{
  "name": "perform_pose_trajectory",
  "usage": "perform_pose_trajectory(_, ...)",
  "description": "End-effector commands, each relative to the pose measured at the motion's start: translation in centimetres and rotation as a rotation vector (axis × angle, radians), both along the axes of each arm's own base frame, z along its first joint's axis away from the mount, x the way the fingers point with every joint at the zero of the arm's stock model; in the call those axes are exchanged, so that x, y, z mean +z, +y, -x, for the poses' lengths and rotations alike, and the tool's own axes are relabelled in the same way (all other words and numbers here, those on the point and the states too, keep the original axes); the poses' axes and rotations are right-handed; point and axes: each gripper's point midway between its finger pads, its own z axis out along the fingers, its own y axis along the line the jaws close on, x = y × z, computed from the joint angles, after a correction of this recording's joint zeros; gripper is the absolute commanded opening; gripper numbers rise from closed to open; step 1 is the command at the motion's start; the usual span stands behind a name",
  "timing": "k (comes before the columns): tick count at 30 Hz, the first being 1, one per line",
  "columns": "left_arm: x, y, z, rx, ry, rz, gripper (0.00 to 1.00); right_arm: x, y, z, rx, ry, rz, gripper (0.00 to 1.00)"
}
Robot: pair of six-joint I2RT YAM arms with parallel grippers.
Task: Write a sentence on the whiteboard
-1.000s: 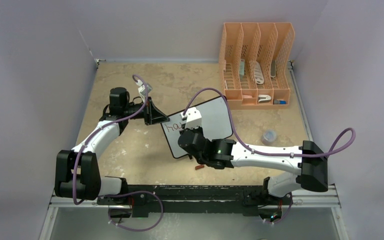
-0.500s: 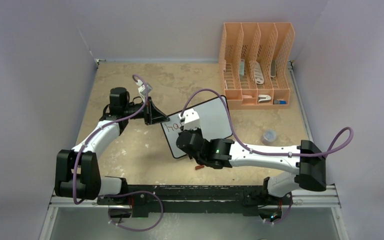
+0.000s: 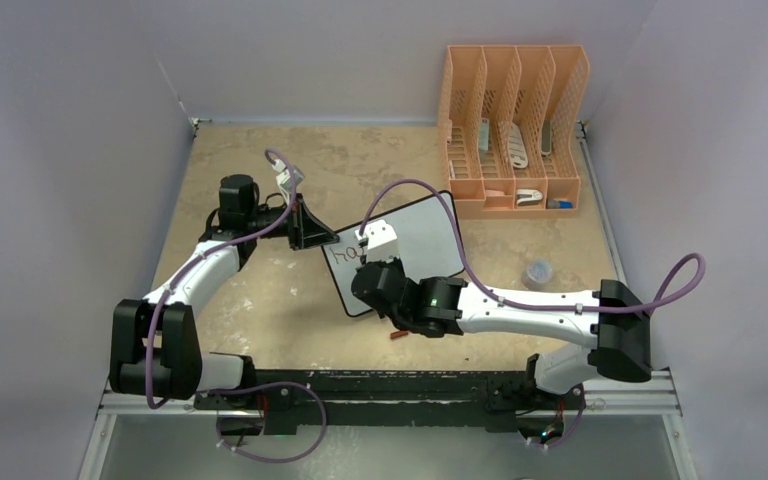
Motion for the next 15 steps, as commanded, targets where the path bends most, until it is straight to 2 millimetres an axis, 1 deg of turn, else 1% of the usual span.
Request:
perform_pose_trajectory(1, 0.0, -0.8, 0.8, -0.061, 0.003, 0.011, 0.00, 0.6, 0.3, -0.4, -0.011, 0.007, -0.007, 0.00)
perform_pose_trajectory(11, 0.0, -0.8, 0.8, -0.060, 0.004, 0.010, 0.00, 2.2, 0.6, -0.3, 0.010, -0.003, -0.049, 0.00)
perform_pose_trajectory(15, 0.0, -0.8, 0.8, -0.060, 0.004, 0.010, 0.00, 3.7, 0.3, -0.6, -0.007, -0.033, -0.093, 0.00)
